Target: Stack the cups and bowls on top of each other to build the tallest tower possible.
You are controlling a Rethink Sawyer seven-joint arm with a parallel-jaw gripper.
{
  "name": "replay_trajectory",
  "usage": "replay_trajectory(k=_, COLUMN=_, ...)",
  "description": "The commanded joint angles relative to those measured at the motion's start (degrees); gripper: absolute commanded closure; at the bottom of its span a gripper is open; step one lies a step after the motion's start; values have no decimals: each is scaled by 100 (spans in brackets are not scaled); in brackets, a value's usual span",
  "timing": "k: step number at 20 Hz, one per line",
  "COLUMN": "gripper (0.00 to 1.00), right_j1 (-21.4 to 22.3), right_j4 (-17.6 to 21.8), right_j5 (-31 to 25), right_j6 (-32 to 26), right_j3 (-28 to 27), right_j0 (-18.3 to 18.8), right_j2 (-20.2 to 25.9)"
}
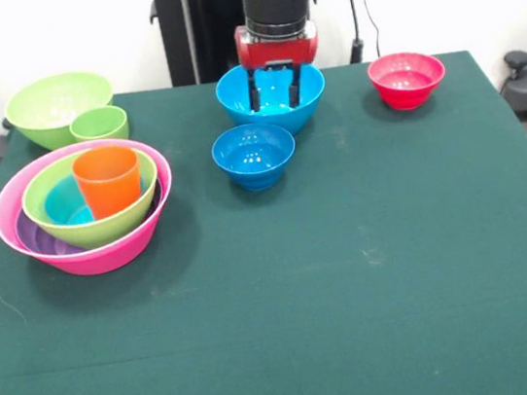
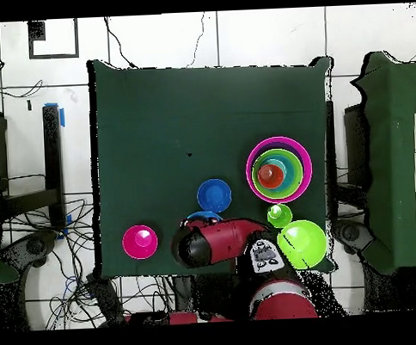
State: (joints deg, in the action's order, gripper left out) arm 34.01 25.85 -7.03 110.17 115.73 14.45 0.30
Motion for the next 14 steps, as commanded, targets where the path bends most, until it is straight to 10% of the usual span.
replay_trajectory(k=1, gripper=0, right_j1=-232, right_j4=-341, right_j5=133, right_j6=693, right_j3=-527, right_j0=2, right_j2=564)
replay_trajectory(k=14, gripper=0, right_j1=-303, right_j4=-274, right_j5=-242, right_j6=278, right_j3=-1027, right_j0=470, right_j2=827)
